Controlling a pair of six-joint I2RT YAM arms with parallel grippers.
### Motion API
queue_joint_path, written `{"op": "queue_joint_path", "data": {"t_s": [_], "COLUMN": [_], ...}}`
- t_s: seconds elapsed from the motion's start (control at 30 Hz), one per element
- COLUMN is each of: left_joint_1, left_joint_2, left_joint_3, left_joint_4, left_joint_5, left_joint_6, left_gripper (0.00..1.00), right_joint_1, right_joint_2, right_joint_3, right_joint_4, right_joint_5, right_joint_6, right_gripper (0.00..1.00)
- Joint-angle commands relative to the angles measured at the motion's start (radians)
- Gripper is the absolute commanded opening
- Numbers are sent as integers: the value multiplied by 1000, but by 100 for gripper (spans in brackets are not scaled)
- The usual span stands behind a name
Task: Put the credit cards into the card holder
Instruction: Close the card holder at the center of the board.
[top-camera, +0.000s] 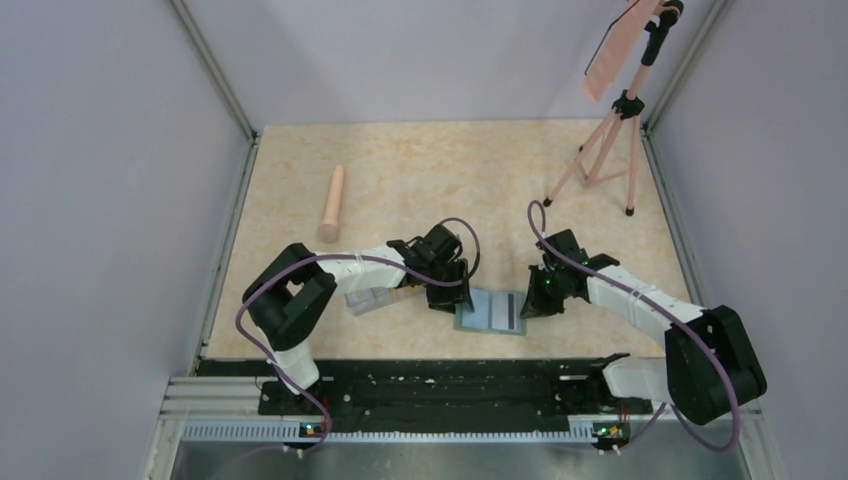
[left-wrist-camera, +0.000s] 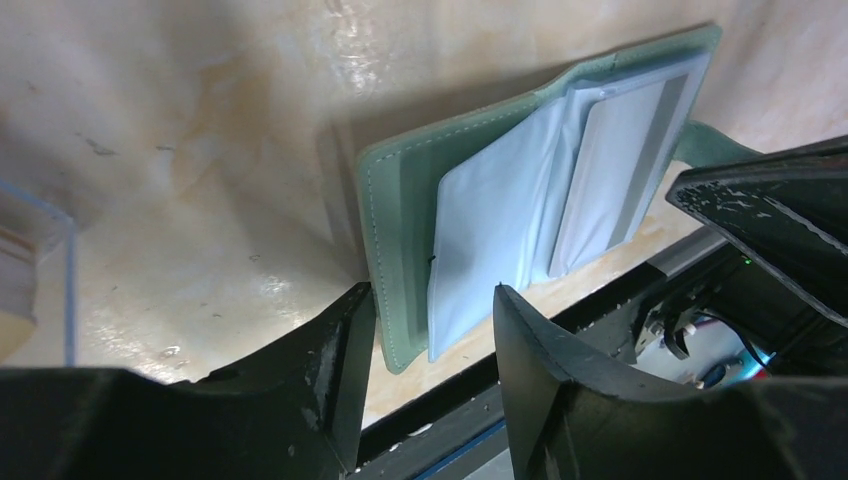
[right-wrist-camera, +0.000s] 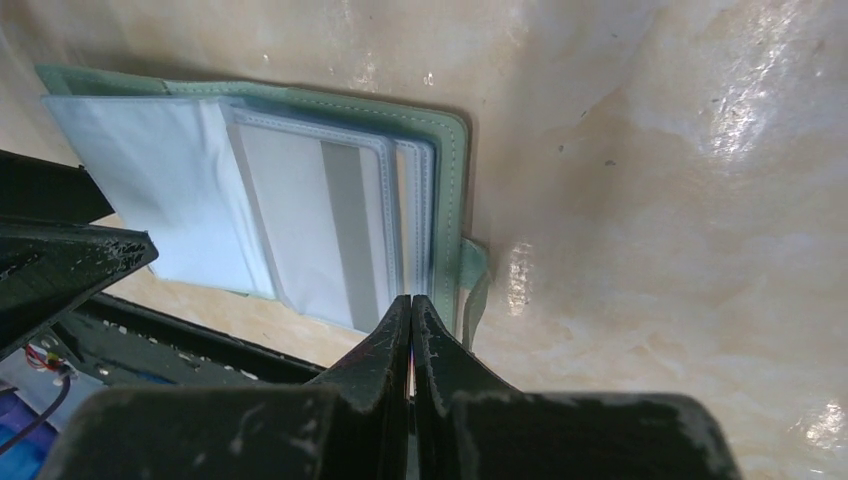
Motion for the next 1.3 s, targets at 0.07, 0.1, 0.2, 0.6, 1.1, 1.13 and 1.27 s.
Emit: {"op": "queue_joint_path", "data": {"t_s": [0.07,0.1,0.2,0.6,1.1,1.13,1.27], "left_joint_1": [4,4,4,4,0,-5,-33], "left_joint_2": [-42,-48,-66,-80,-91,-73,13], "left_joint_3": [-16,-13,6,118,258,268,321], "left_joint_4": [102,101,83,-133,-287,-262,-204], "left_joint_5": [52,54,52,-19,-5,16,79], "left_joint_6": [-29,-27,-13,97,159,150,126], "left_gripper": [48,46,29,0,2,5,19], "right_joint_1": [8,7,8,8,8,8,8], "right_joint_2": [11,11,9,6,54,57,73], "right_joint_3": [-2,-1,2,44,66,65,66], "right_joint_4": [13,14,11,-4,16,18,16], "right_joint_5": [35,36,35,36,-2,-6,-10], "right_joint_6": [8,8,6,-10,-19,-20,-20], "right_gripper": [0,0,0,0,0,0,0]}}
